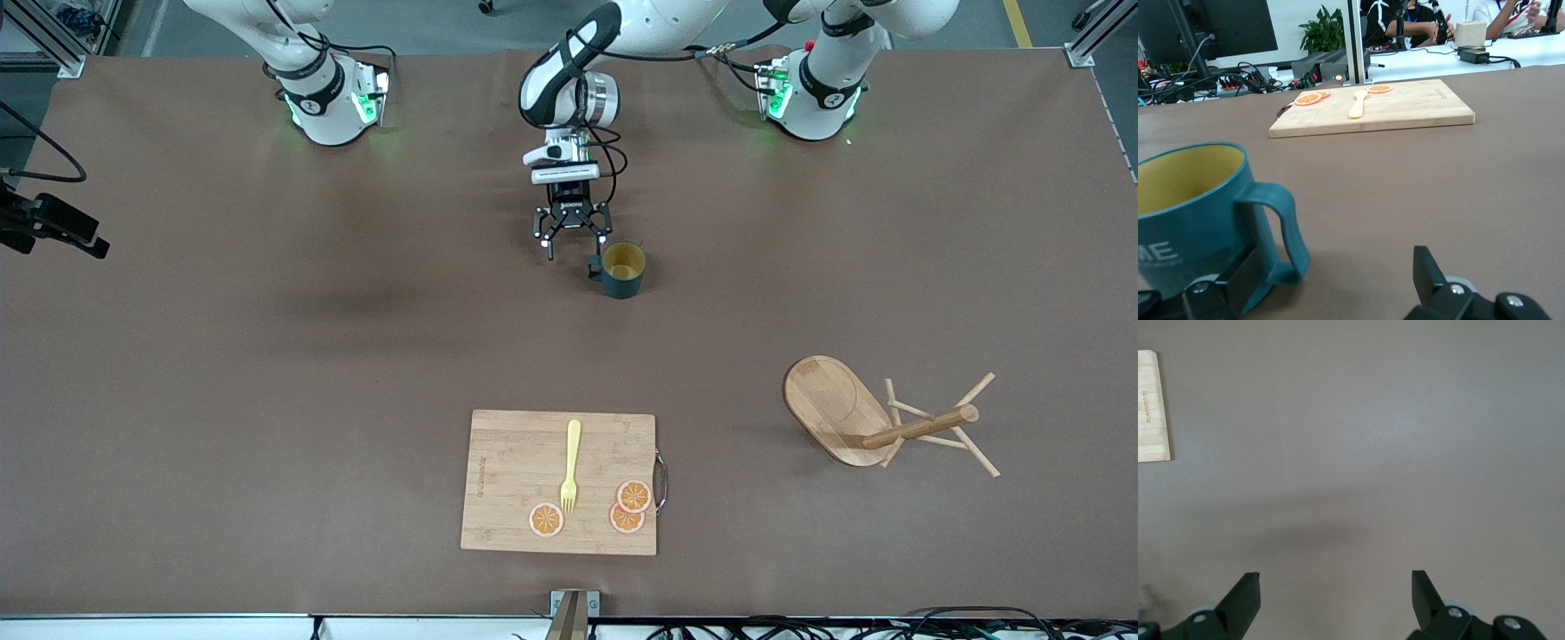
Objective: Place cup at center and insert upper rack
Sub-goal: 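Lower the left gripper beside the teal mug handle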
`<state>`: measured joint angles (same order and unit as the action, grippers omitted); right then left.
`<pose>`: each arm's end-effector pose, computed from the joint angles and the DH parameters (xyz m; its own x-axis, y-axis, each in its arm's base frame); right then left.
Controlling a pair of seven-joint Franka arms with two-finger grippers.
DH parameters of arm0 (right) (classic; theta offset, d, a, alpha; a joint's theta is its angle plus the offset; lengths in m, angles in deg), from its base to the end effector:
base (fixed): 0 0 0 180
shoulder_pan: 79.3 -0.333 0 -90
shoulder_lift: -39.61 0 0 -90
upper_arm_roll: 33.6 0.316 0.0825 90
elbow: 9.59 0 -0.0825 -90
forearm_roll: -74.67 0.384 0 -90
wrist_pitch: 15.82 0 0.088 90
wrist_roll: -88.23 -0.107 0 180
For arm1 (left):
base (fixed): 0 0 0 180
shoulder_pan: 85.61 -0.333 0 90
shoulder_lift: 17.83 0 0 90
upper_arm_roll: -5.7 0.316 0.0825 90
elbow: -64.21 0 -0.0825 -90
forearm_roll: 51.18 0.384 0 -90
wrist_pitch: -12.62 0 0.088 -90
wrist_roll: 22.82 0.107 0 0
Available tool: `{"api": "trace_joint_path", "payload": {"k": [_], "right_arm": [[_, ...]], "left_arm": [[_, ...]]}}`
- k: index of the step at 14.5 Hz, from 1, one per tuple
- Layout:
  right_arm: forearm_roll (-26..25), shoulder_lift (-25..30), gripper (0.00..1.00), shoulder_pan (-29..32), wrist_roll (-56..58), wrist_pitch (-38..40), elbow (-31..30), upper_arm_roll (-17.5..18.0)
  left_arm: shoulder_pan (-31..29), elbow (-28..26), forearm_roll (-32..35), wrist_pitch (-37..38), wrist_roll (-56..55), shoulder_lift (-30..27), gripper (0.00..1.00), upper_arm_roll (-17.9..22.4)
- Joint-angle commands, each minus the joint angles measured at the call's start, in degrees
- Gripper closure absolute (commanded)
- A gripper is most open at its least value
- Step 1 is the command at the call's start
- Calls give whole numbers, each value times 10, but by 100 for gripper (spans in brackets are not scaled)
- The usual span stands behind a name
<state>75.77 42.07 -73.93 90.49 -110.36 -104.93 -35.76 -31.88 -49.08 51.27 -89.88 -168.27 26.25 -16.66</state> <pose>0.5431 -0.0703 0.6110 0.9952 -0.0933 0.0297 -0.0928 -0.9955 -0.0196 0.2133 -0.5302 0.0943 0.3582 -0.0828 0.9300 0.0045 -0.9959 -0.0904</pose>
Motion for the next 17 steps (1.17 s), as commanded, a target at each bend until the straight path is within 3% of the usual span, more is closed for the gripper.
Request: {"api": "trace_joint_path", "payload": {"k": [1,3,7,17], "right_arm": [[-9,16,0,-3,4,-20,-21,1],[-9,14,0,-3,4,-27,-17,1],[-9,13,0,-13,6,-10,-8,1],[-10,8,0,-12,0,-4,11,0]], "left_arm": [[4,10,22,7,-19,11,1,9],[4,12,22,7,-19,11,1,11],[2,38,23,5,-20,22,14,14],[-1,54,23,-2,-19,40,18,27]]}}
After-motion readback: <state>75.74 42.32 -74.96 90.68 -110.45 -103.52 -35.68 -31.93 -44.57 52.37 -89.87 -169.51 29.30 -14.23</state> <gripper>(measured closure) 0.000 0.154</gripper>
